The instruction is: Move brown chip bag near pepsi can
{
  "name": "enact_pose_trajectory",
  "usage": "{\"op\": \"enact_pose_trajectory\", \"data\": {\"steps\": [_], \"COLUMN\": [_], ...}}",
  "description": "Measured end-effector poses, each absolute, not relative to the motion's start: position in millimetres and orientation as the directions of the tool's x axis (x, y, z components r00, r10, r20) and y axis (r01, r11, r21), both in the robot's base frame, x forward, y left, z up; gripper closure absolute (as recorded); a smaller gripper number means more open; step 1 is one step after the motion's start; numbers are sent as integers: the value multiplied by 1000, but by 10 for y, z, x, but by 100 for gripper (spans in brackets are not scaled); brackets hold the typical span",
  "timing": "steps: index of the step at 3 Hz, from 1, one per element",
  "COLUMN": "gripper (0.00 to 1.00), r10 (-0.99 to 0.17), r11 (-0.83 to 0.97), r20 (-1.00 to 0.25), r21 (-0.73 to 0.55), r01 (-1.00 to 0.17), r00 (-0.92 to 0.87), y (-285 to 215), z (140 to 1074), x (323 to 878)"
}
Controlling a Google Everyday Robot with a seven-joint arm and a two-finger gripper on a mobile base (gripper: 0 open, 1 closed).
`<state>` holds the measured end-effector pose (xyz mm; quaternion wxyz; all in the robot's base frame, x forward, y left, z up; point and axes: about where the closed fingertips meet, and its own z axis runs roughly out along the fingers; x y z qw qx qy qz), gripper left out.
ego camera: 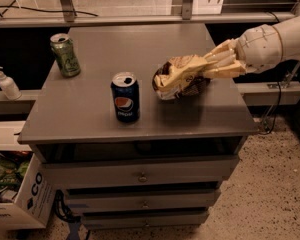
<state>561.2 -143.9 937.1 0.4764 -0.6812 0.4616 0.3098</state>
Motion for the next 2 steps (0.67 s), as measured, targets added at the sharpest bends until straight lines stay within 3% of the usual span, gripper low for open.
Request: {"op": "enact_pose_trajectory", "data": {"steps": [2], "gripper": [100], "r10": [-336], "r11": [-241], "r20": [-857], "r21": [-322], "r01": [-915], "r00": [390], "y": [-1253], "z": [9039], "x": [5339]}}
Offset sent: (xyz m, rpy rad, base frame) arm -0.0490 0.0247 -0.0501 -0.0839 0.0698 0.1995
